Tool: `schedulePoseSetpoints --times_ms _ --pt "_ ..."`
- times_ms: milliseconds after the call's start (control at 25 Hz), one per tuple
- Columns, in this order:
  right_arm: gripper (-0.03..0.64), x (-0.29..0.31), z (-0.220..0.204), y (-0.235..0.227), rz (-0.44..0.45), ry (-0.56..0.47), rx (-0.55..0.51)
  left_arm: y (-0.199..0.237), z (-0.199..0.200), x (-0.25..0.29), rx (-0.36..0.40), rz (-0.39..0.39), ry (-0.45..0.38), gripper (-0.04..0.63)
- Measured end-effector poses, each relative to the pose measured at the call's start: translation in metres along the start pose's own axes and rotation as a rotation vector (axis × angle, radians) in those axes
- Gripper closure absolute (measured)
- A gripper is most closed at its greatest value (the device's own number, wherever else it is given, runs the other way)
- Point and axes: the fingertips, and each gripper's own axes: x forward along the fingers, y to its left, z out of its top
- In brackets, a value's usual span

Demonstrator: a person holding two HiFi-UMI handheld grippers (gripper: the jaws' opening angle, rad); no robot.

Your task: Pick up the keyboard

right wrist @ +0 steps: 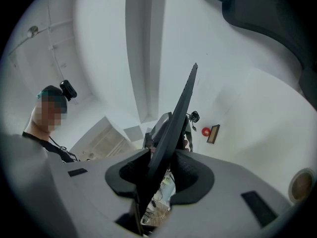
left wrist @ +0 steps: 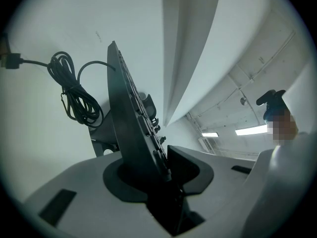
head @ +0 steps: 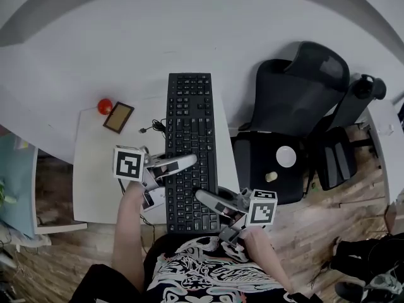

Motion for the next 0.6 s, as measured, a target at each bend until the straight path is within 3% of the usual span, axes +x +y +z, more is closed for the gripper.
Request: schedulePoseSetpoints --times_ms 600 --pt "0.476 0.0010 -0.0003 -0.0012 -0.015 0.001 0.015 0.0028 -0.0006 -0.0002 -0.014 0.009 0.013 0.472"
